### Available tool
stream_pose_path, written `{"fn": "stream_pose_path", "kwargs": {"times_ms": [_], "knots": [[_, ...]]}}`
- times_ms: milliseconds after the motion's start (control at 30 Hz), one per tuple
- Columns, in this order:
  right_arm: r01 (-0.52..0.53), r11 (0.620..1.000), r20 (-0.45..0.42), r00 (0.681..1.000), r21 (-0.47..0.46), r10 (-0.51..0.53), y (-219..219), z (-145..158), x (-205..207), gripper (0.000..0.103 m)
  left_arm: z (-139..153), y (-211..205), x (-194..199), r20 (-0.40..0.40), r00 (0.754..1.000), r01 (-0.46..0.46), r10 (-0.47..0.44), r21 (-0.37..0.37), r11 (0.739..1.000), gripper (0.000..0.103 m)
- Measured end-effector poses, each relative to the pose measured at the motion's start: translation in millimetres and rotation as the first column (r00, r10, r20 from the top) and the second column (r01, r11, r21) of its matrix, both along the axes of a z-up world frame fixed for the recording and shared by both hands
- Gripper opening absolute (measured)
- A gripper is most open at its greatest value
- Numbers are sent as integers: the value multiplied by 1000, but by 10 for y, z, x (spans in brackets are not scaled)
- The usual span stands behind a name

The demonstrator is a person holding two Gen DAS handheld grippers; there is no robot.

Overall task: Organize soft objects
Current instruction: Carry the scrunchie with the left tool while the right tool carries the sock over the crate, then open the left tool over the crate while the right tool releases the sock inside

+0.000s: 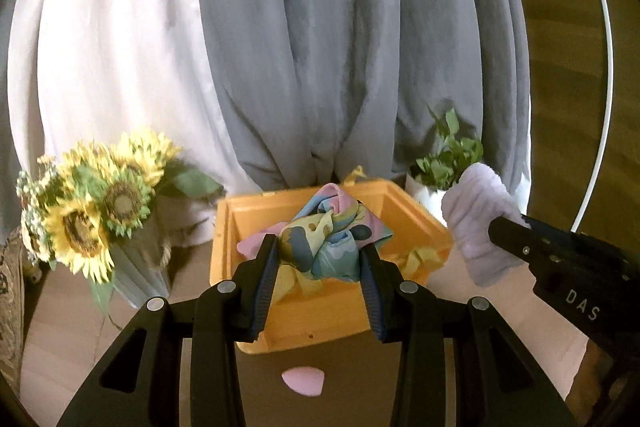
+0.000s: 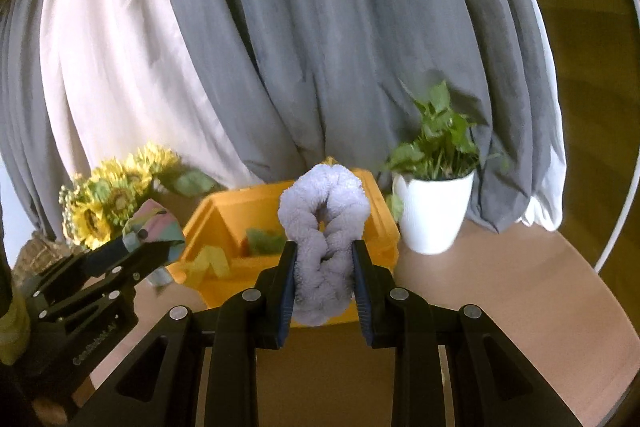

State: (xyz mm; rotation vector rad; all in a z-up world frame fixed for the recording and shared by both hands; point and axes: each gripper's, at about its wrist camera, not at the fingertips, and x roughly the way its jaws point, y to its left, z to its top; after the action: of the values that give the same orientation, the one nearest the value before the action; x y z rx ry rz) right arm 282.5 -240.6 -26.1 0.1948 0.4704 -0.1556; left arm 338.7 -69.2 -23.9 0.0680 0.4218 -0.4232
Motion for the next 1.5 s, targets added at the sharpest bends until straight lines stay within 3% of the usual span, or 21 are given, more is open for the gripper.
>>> {"fn": "stream_pose_path", "kwargs": {"times_ms": [400, 800, 1067, 1500], "knots": [[-28, 1000, 50, 998, -3, 28, 11, 139, 305, 28, 231, 20, 262, 67, 997, -24, 25, -11, 1000, 39], [-38, 999, 66, 997, -26, 39, -5, 190, 674, 28, 284, -45, 610, 80, 996, -28, 28, -9, 1000, 39], [-51, 999, 13, 999, -19, 51, -66, 31, 975, 28, 127, -142, 920, 33, 999, -40, 39, 14, 999, 39], [-51, 998, -72, 996, -36, 48, -132, -220, 1368, 28, -293, -287, 1347, -109, 994, -20, 25, 46, 999, 39]]}}
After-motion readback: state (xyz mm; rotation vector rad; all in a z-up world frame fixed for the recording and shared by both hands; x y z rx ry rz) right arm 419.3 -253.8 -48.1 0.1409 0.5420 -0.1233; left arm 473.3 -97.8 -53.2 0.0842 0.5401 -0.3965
